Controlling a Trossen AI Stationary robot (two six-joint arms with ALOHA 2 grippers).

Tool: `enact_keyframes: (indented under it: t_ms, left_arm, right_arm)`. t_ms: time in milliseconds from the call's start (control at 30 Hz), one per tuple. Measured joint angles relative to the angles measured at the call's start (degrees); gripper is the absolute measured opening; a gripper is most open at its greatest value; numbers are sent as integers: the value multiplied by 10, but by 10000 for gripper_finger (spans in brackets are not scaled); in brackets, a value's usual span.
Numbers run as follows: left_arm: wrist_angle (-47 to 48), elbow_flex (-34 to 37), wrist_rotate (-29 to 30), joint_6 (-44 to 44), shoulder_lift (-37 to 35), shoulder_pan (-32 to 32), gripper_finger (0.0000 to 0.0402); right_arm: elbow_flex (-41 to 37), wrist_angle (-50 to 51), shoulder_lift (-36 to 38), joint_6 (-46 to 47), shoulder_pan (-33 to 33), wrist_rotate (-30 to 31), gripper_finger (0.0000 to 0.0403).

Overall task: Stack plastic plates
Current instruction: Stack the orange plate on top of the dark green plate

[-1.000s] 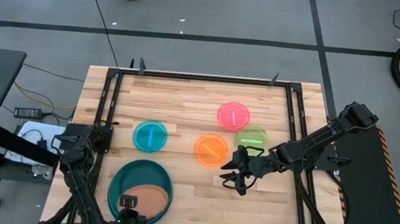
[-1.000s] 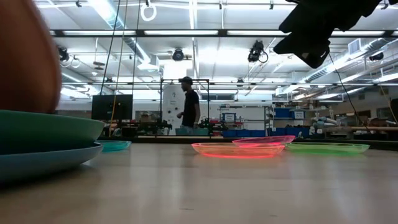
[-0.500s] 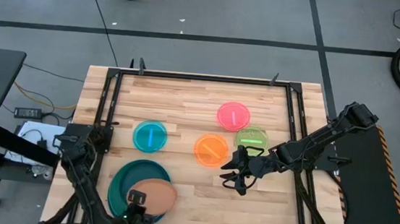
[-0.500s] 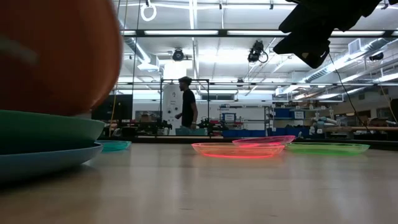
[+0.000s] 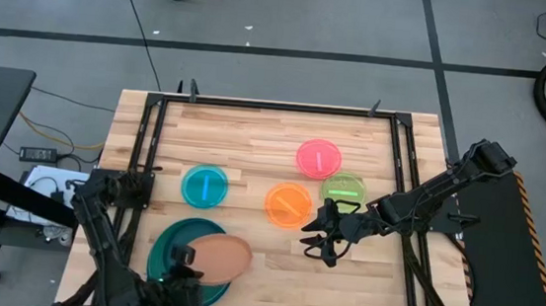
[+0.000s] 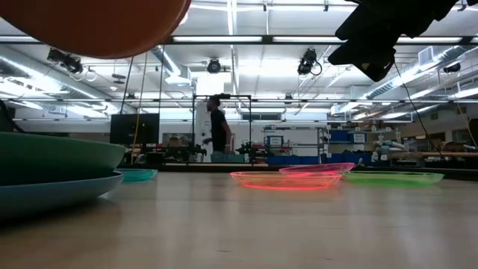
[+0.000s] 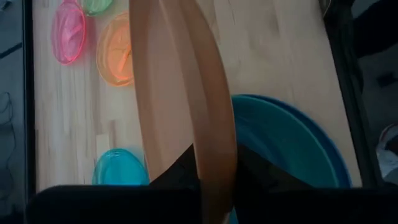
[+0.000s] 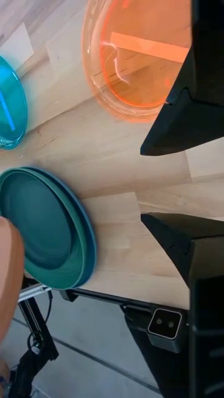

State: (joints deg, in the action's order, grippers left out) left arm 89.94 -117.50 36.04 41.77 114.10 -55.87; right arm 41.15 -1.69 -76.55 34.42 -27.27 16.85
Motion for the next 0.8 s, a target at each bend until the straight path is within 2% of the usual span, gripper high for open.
enact_keyframes:
  t_ms: [233, 500, 600, 800]
  left_arm:
    - [1, 111, -17, 24, -10, -13, 57]
    - [1, 230, -49, 149, -93, -43, 57]
    - [-6, 243, -69, 168, -92, -52, 57]
    - [-18, 243, -93, 114, -49, -42, 57]
  right_arm:
    - [0, 1, 0, -1, 0, 0, 169]
    - [0, 0, 0, -1, 0, 0, 169]
    - [0, 0, 0, -1, 0, 0, 169]
    - [0, 1, -1, -1, 0, 0, 169]
